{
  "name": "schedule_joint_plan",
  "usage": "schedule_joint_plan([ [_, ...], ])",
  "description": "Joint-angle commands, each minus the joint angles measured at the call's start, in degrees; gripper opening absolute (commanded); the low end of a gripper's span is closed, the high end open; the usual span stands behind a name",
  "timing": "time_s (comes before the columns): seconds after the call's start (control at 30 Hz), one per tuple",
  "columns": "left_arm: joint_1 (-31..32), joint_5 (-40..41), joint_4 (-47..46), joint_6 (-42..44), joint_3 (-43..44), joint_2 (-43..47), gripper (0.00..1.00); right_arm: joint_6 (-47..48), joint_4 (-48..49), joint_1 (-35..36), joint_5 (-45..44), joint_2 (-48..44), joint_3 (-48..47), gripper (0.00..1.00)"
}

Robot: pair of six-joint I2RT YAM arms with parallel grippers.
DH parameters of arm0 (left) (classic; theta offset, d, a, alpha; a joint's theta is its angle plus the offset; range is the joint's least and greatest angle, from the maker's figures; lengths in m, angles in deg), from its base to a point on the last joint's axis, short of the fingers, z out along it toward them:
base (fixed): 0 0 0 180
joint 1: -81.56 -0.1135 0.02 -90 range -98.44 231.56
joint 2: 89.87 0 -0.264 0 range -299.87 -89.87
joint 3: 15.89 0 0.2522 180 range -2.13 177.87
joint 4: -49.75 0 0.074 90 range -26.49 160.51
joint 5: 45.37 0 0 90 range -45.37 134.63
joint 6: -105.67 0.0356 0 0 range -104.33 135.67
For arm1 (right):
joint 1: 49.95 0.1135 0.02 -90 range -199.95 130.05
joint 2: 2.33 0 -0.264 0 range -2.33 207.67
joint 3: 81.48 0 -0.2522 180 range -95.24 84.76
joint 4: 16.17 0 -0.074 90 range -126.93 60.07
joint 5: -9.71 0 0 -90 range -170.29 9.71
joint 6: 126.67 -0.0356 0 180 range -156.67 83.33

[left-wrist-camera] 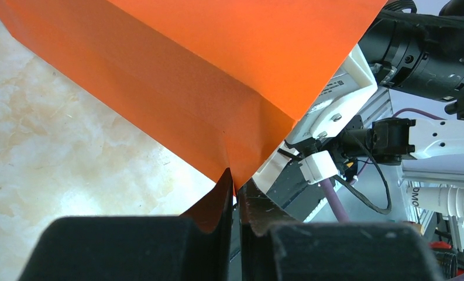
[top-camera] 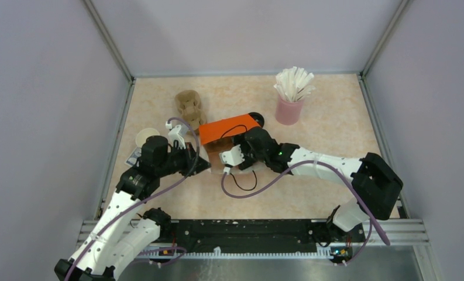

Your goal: Pack the takeout coffee

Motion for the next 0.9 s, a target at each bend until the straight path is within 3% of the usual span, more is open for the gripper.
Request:
schedule_joint_plan([
  [0.0,0.1,-1.2,-1.5,-0.7,0.1,0.1,0.10,-0.5,0.0,-1.1,0.6,0.9,0.8,0.53],
  [0.53,0.1,-1.8,-1.6,-0.6,-0.1,0.0,0.10,-1.6,-0.1,-1.5,0.4,2.2,0.7,0.54],
  [0.87,0.1,-1.9,-2.8,0.0,0.7,-1.8,0.11,-4.1,-5.7,-1.3,1.1,-1.2,-3.4,0.70],
])
